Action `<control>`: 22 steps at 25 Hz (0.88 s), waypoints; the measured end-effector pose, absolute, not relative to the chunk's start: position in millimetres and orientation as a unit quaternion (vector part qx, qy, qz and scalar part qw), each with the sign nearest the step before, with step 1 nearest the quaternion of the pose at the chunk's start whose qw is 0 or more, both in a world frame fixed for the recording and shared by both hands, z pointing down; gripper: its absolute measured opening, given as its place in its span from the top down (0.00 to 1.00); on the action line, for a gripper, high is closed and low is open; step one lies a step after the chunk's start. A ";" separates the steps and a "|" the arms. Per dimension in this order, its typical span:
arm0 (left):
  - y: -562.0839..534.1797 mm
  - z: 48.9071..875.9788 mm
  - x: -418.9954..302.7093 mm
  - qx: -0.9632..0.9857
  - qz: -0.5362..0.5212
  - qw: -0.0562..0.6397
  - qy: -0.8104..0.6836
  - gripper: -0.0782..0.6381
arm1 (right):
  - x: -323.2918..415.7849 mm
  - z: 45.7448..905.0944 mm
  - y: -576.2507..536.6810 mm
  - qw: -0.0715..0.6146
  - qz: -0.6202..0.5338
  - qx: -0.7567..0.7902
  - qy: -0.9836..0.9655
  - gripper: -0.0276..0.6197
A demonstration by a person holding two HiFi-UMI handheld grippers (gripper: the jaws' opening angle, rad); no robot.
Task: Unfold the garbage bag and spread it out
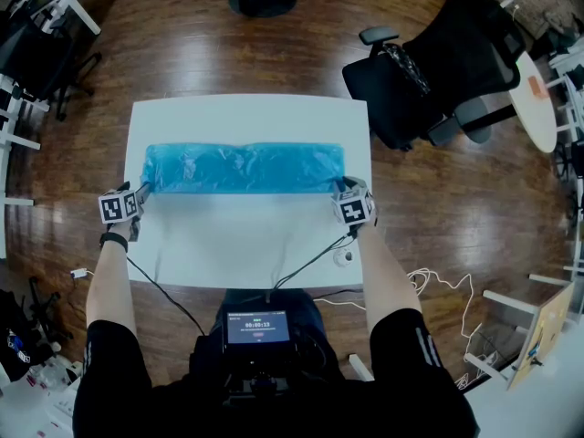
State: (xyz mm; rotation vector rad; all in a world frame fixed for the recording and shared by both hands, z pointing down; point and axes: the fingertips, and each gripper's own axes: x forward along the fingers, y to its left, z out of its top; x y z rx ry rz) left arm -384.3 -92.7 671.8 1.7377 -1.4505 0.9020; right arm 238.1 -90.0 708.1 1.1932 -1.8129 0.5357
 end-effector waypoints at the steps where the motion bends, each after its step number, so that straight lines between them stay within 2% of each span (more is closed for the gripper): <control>1: -92.6 671.8 -384.3 0.669 0.343 0.348 -0.560 0.43 | 238.7 708.1 -89.8 0.438 0.216 0.481 -0.729 0.78; 14: -99.4 663.4 -383.6 0.683 0.339 0.326 -0.558 0.45 | 237.7 707.4 -89.2 0.443 0.216 0.482 -0.724 0.78; 22: -98.0 659.1 -381.2 0.711 0.316 0.330 -0.534 0.44 | 243.4 707.8 -90.5 0.436 0.223 0.499 -0.714 0.73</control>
